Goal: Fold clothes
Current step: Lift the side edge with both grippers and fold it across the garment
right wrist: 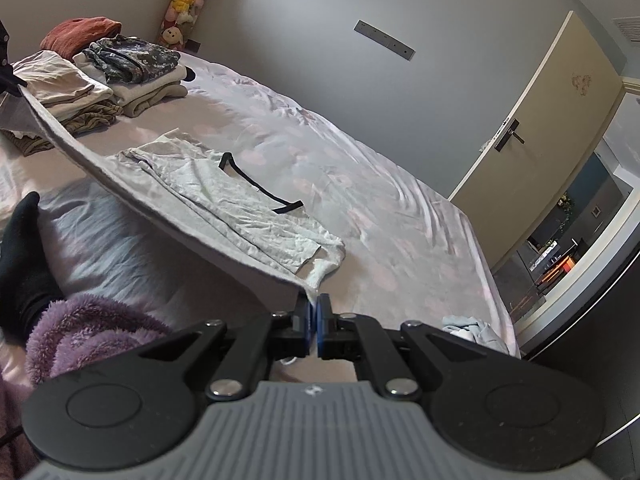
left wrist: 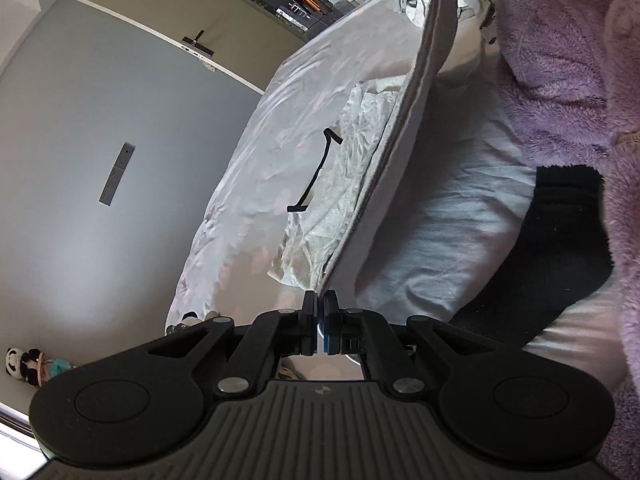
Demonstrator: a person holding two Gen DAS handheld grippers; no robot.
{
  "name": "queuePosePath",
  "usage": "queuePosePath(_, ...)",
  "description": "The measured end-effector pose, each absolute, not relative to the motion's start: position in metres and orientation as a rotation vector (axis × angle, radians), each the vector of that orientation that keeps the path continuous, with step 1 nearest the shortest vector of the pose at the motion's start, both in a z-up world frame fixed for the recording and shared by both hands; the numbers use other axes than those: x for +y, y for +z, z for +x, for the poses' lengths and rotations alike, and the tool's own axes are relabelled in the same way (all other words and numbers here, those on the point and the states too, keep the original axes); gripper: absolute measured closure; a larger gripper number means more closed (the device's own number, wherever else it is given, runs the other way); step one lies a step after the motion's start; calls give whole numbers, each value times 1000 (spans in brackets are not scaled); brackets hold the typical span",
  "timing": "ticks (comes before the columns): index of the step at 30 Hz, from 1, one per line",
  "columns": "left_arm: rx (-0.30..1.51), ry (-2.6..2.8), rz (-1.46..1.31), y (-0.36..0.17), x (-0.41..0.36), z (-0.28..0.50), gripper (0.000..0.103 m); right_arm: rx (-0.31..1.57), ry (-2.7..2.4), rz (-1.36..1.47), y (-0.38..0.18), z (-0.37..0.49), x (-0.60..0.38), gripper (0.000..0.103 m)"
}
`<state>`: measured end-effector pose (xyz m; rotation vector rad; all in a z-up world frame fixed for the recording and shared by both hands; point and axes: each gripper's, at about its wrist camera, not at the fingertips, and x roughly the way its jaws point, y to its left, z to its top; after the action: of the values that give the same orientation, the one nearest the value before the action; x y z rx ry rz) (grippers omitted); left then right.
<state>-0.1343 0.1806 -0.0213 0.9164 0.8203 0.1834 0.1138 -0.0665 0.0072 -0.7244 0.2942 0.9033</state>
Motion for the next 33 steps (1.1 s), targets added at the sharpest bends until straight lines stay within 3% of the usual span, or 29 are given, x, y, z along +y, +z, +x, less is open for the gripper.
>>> queuePosePath(17,901,161,977,-28,281,20,102,322,910,-763,6,247,53,100)
queuePosePath(33,1028,105,827,-90,391,167,102,491,928,-787,-72,386,171,99)
